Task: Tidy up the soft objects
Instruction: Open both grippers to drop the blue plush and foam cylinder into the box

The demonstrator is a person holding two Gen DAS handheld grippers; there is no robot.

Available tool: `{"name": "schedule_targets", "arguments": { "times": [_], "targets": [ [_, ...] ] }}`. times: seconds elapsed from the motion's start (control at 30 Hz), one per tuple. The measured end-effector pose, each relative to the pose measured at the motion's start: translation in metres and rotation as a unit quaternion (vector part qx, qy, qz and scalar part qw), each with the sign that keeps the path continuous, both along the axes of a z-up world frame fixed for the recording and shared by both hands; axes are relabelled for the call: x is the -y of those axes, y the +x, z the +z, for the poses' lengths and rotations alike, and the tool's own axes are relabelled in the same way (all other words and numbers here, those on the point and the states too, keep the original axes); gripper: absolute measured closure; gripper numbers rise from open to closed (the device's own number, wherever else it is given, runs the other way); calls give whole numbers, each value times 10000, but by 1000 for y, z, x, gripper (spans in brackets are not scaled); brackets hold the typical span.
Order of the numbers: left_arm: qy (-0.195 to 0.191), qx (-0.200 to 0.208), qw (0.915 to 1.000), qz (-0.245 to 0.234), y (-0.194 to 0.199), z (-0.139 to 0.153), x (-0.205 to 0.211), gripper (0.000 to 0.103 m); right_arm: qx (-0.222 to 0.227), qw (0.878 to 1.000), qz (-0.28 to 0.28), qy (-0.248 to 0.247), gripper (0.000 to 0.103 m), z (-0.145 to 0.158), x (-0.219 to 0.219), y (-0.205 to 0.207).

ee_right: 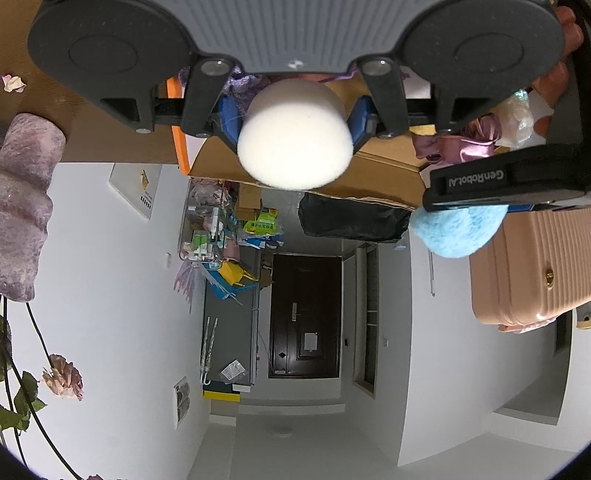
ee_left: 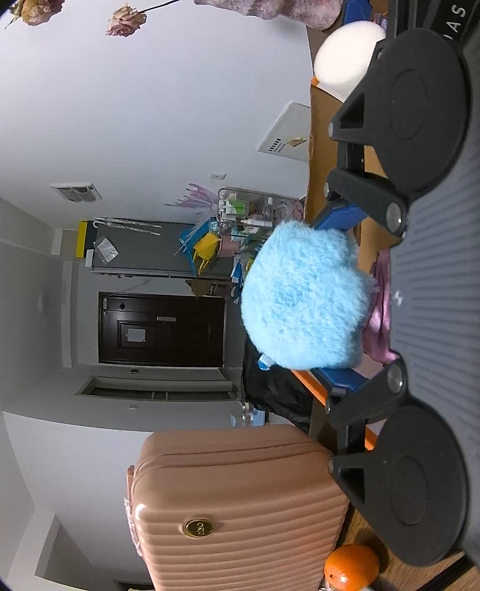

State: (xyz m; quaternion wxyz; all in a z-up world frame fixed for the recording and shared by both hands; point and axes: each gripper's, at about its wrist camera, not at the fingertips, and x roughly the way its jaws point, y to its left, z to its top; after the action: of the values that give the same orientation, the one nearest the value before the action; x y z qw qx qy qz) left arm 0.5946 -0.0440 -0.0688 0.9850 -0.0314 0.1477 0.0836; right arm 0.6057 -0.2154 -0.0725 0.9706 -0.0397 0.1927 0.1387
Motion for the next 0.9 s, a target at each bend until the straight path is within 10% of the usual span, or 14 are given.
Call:
{"name": "schedule_targets", "arguments": {
  "times": [0.2, 0.47, 0.9],
  "targets": [
    [-20, 207, 9996, 185, -7, 3, 1, 0, 59, 10000, -62, -8, 28, 2, 0, -1],
    [-65, 286, 9986, 444, -13, 3, -1, 0, 134, 9997, -200, 67, 0, 3, 1, -2],
    [-62, 189, 9980, 598, -12, 1, -6, 0, 253, 9991, -333, 75, 0, 2, 4, -7]
  ]
}}
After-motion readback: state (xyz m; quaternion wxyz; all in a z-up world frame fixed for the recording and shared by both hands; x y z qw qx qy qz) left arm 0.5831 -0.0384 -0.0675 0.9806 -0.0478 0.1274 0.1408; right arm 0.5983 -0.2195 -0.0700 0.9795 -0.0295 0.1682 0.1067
